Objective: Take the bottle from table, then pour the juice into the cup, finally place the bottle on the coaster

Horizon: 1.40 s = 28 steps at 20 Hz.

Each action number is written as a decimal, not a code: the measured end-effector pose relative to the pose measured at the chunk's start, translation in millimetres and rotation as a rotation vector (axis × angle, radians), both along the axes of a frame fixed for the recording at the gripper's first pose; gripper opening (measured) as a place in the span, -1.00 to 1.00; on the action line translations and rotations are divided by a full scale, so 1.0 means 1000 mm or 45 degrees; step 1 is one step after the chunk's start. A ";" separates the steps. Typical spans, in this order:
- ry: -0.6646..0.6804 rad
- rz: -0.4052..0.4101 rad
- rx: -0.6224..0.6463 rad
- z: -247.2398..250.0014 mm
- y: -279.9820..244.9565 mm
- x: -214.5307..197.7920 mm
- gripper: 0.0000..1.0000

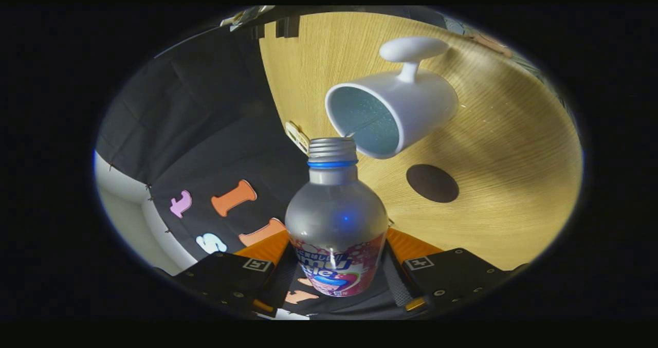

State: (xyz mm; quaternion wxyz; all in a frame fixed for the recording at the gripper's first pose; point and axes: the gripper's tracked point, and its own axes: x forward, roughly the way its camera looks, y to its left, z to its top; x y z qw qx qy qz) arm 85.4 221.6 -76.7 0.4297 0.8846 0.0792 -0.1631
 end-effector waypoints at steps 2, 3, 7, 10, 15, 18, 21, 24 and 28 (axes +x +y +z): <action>-0.015 -0.002 0.009 0.002 0.001 0.000 0.57; -0.017 -0.002 0.009 0.003 0.001 0.001 0.57; -0.017 -0.024 0.030 0.005 -0.003 0.001 0.57; -0.029 -0.044 0.066 0.007 -0.005 0.002 0.57; -0.022 -0.050 0.095 0.008 -0.005 0.006 0.57; -0.020 -0.060 0.102 0.009 -0.008 0.005 0.57; -0.021 -0.060 0.109 0.010 -0.007 0.006 0.57; -0.024 -0.055 0.114 0.011 -0.005 0.007 0.57; -0.016 -0.055 0.118 0.008 -0.002 0.008 0.57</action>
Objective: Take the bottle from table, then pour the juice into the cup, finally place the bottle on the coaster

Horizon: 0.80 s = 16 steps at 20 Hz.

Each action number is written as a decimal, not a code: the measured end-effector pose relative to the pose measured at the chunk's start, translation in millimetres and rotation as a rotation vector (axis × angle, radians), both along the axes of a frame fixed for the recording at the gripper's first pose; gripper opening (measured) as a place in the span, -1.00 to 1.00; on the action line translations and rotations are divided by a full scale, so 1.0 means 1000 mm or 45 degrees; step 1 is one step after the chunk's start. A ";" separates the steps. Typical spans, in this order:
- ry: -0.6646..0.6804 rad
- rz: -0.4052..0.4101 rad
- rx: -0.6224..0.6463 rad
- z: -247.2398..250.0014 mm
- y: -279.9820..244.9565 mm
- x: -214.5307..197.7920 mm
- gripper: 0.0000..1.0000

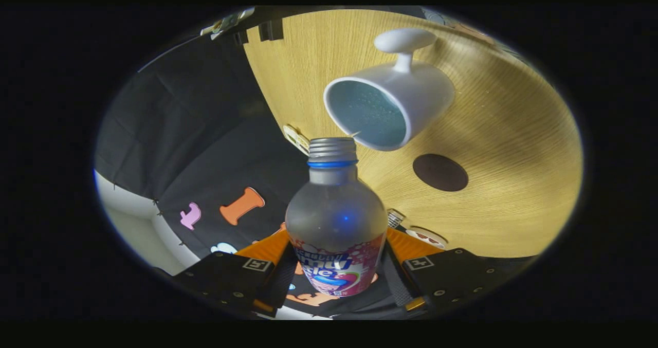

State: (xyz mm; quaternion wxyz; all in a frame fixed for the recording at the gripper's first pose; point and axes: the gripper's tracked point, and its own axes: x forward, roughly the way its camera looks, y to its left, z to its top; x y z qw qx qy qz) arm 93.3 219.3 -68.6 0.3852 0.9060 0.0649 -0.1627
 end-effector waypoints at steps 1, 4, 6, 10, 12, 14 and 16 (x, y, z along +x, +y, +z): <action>0.004 0.004 -0.008 -0.001 0.001 0.000 0.57; 0.010 0.012 -0.048 -0.002 0.001 0.000 0.57; 0.021 0.025 -0.103 -0.003 0.001 0.001 0.57; 0.101 0.102 -0.283 -0.015 0.006 -0.005 0.57; 0.147 0.143 -0.392 -0.023 0.006 -0.011 0.57; 0.174 0.185 -0.495 -0.030 0.009 -0.013 0.56; 0.181 0.208 -0.594 -0.034 0.010 -0.015 0.57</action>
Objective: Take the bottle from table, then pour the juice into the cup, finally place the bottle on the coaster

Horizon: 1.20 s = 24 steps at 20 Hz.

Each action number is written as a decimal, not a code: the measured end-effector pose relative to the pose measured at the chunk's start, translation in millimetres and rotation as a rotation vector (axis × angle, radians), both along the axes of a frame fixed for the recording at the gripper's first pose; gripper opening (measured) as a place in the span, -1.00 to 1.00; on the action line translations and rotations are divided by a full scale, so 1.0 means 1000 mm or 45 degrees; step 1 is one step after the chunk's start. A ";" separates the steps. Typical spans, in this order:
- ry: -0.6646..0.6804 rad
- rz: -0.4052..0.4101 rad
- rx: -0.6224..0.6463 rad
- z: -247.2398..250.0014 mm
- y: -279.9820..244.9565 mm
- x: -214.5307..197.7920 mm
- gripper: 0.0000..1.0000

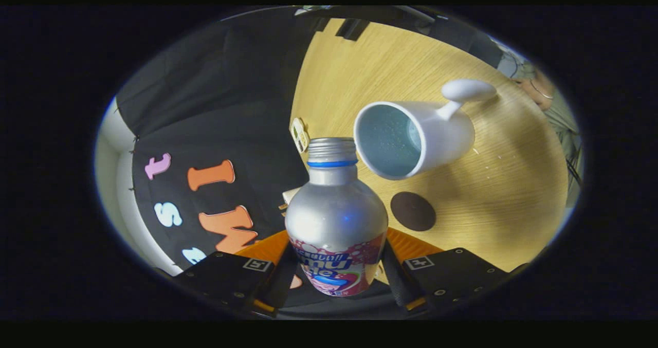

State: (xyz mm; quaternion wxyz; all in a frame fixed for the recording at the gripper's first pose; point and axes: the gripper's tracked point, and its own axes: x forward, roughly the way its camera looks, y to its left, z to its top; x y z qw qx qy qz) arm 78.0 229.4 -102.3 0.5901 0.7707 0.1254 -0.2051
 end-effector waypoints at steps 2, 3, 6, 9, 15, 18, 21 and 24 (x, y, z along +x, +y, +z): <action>-0.007 0.028 -0.112 -0.001 0.001 0.001 0.57; 0.000 0.048 -0.167 -0.002 0.003 0.001 0.57; -0.001 0.109 -0.342 0.001 0.004 0.001 0.57; 0.006 0.152 -0.543 0.007 0.001 0.000 0.57; -0.023 0.214 -0.867 0.021 0.002 0.005 0.57; 0.027 0.287 -1.092 0.020 0.005 0.014 0.57; 0.077 0.394 -1.305 0.014 0.016 0.022 0.57; 0.148 0.434 -1.509 0.011 0.014 0.027 0.57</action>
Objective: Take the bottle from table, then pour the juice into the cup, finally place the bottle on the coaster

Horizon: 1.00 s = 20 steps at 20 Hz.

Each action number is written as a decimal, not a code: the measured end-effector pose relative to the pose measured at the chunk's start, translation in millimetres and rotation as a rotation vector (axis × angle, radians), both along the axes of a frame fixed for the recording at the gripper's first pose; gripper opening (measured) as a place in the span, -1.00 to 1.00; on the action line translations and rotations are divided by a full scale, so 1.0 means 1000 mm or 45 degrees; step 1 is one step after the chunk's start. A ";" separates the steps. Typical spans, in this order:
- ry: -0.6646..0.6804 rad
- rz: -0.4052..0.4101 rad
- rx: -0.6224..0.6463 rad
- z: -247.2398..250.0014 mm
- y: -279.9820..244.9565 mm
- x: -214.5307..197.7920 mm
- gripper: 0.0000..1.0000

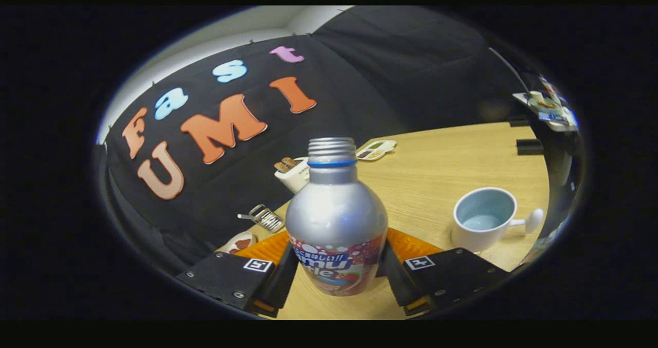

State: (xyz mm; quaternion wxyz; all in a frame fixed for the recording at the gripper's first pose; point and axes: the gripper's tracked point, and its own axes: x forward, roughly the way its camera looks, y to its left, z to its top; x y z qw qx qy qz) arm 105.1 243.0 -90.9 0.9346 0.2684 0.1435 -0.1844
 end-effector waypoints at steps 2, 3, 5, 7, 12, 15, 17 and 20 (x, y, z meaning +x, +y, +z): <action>0.017 0.004 -0.120 0.002 -0.003 0.005 0.57; 0.031 0.015 -0.177 0.002 -0.002 0.009 0.57; 0.065 0.044 -0.283 -0.002 0.000 0.016 0.57; 0.098 0.069 -0.356 -0.009 0.003 0.021 0.57; 0.115 0.054 -0.466 -0.022 -0.001 0.024 0.58; 0.111 0.055 -0.503 -0.031 -0.004 0.035 0.57; 0.109 0.059 -0.512 -0.037 -0.004 0.043 0.58; 0.113 0.073 -0.541 -0.044 0.000 0.048 0.60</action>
